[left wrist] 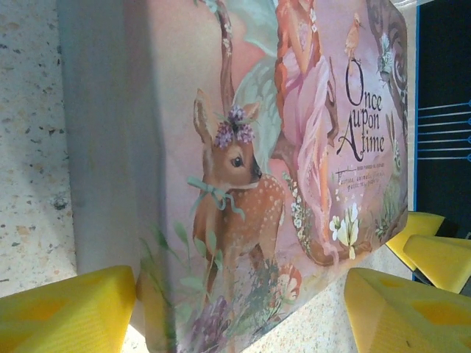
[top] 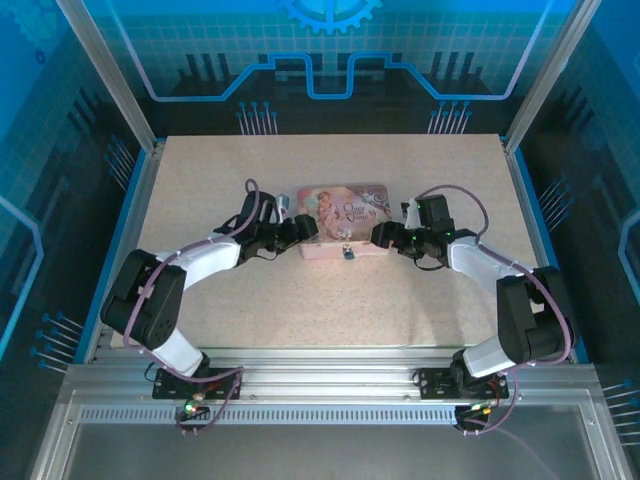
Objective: Unlock the padlock with the key
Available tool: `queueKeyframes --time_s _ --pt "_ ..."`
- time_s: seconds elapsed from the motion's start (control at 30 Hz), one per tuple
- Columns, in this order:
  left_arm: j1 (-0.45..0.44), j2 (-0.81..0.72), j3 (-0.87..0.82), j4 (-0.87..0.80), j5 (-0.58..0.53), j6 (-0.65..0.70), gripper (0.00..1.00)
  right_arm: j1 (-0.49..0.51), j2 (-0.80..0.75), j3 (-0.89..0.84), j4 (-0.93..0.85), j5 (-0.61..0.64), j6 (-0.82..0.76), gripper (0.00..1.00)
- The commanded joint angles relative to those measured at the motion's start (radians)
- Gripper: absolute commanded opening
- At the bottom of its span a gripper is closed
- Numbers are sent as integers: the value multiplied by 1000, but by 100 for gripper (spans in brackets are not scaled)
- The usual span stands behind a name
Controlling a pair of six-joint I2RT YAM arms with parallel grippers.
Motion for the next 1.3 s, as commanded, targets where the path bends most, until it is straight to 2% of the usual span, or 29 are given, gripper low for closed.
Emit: queueKeyframes --time_s 0.0,0.17,0.23,0.3,0.4,0.73,0.9,0.97,1.1,1.27 --pt "-14 18 39 24 12 -10 77 9 9 32 2 -33 -4 75" --pt "-13 23 42 9 -13 -6 78 14 4 36 -11 -41 -28 75" --pt "-14 11 37 -1 -29 -1 79 14 -6 49 -53 9 -41 76" --pt "-14 -10 26 -12 -44 3 80 7 -23 58 -89 76 -45 81" --pt "-14 -48 -3 -22 -69 8 81 -10 -27 72 -106 97 -54 84" --pt "-13 -143 -83 -34 -92 -7 82 8 55 169 -117 55 -80 79" --pt "-13 -181 -99 -57 -104 -2 82 28 24 141 -119 55 -64 78" --pt "-13 -189 -96 -64 -105 0 82 26 -1 129 -137 90 -63 78" --pt "-13 -209 -98 -75 -102 -2 82 -16 -58 121 -194 134 -77 78" --pt "-24 -254 -114 -108 -90 -15 82 -134 -130 153 -401 309 -69 80"
